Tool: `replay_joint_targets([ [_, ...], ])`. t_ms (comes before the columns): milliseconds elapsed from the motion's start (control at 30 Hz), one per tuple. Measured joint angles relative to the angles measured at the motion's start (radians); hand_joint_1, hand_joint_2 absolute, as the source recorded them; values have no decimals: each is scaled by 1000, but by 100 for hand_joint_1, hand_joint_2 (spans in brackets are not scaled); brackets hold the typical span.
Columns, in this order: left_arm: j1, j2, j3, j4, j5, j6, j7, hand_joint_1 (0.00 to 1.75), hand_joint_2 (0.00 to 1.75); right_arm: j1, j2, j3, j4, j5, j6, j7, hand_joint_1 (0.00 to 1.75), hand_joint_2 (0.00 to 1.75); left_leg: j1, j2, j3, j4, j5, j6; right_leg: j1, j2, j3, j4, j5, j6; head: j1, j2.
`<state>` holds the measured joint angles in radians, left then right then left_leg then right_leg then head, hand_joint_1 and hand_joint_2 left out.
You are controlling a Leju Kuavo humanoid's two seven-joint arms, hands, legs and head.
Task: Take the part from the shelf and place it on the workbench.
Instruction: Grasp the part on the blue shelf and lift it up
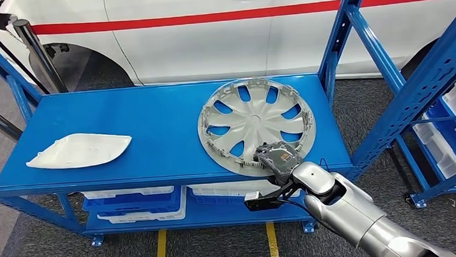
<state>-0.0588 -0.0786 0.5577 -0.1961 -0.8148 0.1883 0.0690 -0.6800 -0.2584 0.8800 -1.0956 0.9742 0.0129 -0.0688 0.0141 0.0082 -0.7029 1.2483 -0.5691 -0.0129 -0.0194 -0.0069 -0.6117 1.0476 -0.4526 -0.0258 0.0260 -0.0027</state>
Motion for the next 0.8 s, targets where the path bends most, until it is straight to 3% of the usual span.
replay_joint_targets([
  [67, 2, 0, 6, 0, 10, -4, -4, 0, 0, 0, 0, 0, 0, 1, -14, -2, 175, 175, 0, 0, -16, 53, -12, 0, 3, -2, -6, 1, 5, 0, 0, 0],
  [100, 3, 0, 13, 0, 23, -10, -8, 0, 0, 0, 0, 0, 0, 1, -22, -4, 175, 175, 0, 0, 5, 24, 7, 2, 4, -2, -8, 1, 7, 1, 0, 0],
  [167, 2, 0, 34, 0, 51, -24, -19, 0, 0, -1, 0, 0, -3, -1, -36, -8, 175, 175, 0, 0, 82, -108, 58, 6, 5, -2, -10, 3, 10, 6, 0, 0],
  [233, 1, 0, 50, 0, 65, -31, -25, 0, 0, -1, 0, -1, -6, -2, -41, -10, 175, 175, -4, 0, 131, -202, 83, 14, 7, -1, -12, 5, 13, 16, 0, 0],
  [367, 0, 0, 69, 0, 69, -35, -27, 0, 0, -2, -2, -2, -7, -3, -43, -9, 175, 175, -7, 3, 141, -228, 97, 40, 4, 2, -15, 7, 14, 40, 1, 0],
  [433, 0, 0, 73, 0, 70, -35, -27, 0, 0, -3, -3, -3, -7, -3, -43, -8, 175, 175, -4, 6, 145, -237, 108, 53, 4, 4, -46, 73, -30, 45, 2, 0],
  [500, 0, 0, 76, 0, 70, -35, -27, 0, 0, -2, -4, -3, -7, -4, -43, -7, 175, 175, -6, 6, 141, -237, 110, 57, 4, 5, -105, 200, -93, 47, 2, 0],
  [533, 0, 0, 77, 0, 70, -35, -27, 0, 0, -1, -4, -3, -7, -4, -43, -7, 175, 175, -7, 6, 141, -236, 109, 58, 4, 5, -130, 252, -109, 48, 2, 0],
  [567, -1, 0, 78, 0, 70, -35, -27, 0, 0, 0, -4, -3, -7, -4, -43, -7, 175, 175, -8, 5, 141, -235, 108, 58, 4, 5, -140, 270, -105, 49, 1, 0],
  [600, -1, 0, 79, 0, 70, -35, -27, 0, 0, 0, -4, -3, -7, -4, -43, -7, 175, 175, -8, 4, 142, -233, 106, 57, 3, 5, -131, 251, -82, 48, 2, 0],
  [700, 0, 0, 82, 0, 69, -35, -28, 0, 0, 1, -4, -3, -9, -7, -53, -17, 175, 175, -8, 2, 146, -223, 94, 47, 4, 5, -46, 68, 7, 43, 2, 0],
  [733, -1, 0, 82, 0, 67, -33, -32, 0, 0, 8, -2, -6, -15, -13, -76, -30, 175, 175, -10, 2, 145, -220, 91, 42, 5, 5, -28, 28, 17, 39, 1, 0],
  [800, -3, 0, 83, 0, 57, -27, -44, 0, 0, 53, 6, -39, -51, -24, -176, -63, 175, 175, -11, 1, 142, -220, 89, 32, 11, 5, -20, 7, 13, 29, 1, 0],
])
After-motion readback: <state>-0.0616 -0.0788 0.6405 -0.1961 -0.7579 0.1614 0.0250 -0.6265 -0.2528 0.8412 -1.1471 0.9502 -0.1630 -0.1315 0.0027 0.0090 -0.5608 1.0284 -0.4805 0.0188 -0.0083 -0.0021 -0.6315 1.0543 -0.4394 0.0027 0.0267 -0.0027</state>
